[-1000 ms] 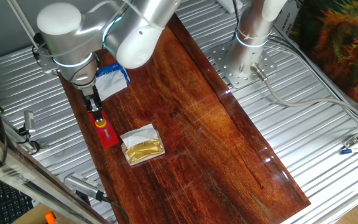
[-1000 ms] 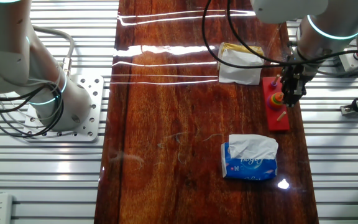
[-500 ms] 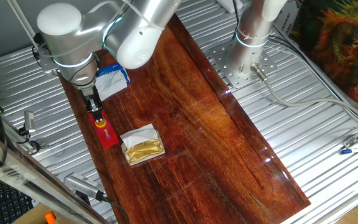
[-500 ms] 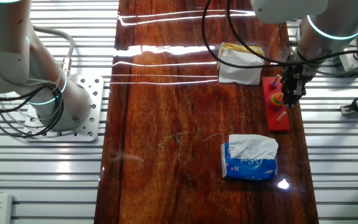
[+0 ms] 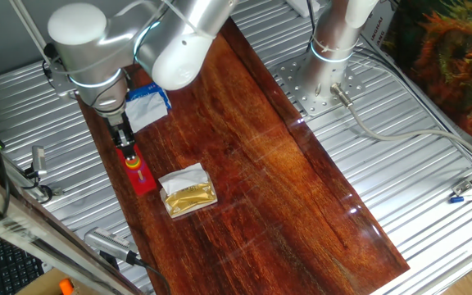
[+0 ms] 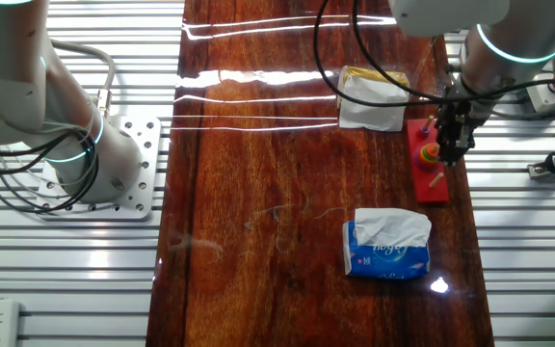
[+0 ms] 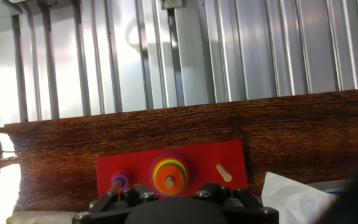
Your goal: Take out one Hanoi block and throw it aside
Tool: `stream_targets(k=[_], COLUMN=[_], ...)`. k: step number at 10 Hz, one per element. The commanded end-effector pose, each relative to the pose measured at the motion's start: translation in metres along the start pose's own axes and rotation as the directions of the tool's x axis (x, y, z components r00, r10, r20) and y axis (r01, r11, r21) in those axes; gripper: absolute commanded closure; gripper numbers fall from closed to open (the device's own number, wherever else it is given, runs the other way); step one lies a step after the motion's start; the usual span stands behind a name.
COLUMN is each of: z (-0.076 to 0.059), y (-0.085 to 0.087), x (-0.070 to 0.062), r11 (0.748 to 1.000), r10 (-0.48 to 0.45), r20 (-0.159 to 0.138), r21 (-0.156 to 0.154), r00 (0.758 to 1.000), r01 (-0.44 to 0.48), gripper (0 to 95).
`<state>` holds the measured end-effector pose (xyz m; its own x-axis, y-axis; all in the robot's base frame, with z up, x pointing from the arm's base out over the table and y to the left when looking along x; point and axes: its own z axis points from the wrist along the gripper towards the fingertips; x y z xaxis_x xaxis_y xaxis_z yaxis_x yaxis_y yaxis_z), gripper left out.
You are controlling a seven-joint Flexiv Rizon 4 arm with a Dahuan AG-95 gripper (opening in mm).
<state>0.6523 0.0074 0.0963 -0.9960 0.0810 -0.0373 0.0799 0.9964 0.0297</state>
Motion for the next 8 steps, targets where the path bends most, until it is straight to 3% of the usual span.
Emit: stream_targets(k=[1,3,5,8], z=[-0.0001,-0.0001,-0.0001,-0.0001], y=[0.0004,0.0004,0.0004,0.0004], x=[0.0000,0.0000,0.0000,0.0000], r11=[1.000,0.999,0.995,0.996], r10=[-0.010,-0.038,-0.095,-0.084], r20=[-0.002,0.001,0.002,0.012], r21=[0.006,0.039,0.026,0.024], r00=[1.000,0.999,0.996,0.996], r01=[0.010,0.037,0.095,0.084], gripper=[95.0,95.0,95.0,95.0])
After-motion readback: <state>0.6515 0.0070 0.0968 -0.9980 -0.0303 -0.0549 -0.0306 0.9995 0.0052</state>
